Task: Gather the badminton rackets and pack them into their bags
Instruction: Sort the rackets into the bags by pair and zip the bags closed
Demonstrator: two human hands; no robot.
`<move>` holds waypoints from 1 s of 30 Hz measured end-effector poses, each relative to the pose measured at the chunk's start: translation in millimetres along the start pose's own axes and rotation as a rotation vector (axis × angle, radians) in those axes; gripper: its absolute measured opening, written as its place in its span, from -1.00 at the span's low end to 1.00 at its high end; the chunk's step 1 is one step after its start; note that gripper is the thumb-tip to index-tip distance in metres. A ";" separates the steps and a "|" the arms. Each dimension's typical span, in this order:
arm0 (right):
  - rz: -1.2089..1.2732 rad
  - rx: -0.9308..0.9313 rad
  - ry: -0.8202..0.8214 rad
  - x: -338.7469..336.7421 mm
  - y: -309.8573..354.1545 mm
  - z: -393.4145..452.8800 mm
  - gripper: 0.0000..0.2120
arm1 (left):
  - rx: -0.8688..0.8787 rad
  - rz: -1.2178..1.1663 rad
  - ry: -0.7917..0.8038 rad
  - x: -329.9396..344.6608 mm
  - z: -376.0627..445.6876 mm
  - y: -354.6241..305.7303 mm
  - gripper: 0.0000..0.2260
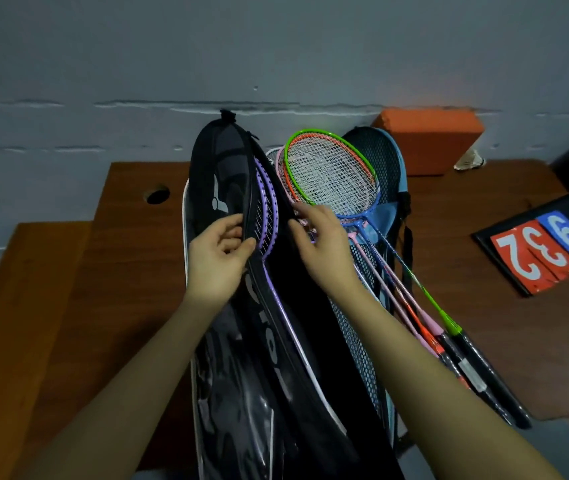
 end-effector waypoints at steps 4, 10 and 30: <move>0.022 -0.003 -0.071 -4.6 23.2 35.7 -0.63 | 0.033 -0.024 0.037 2.3 -16.5 -9.2 -0.64; 0.040 -0.031 -0.038 -8.6 47.8 62.1 -0.81 | 0.052 -0.036 0.058 3.3 -18.9 -13.9 -0.66; 0.299 0.024 -0.028 -7.5 75.8 82.4 -0.70 | 0.112 -0.047 0.104 5.0 -10.9 -30.9 -0.60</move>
Point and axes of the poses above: each hand's wrist, its own z-axis towards the middle knuckle, its own x-axis out of the palm, y = z × x, the point moved 10 cm from there along z, towards the middle knuckle, and after that the axes turned 8 degrees about -z, right-handed, at the moved point
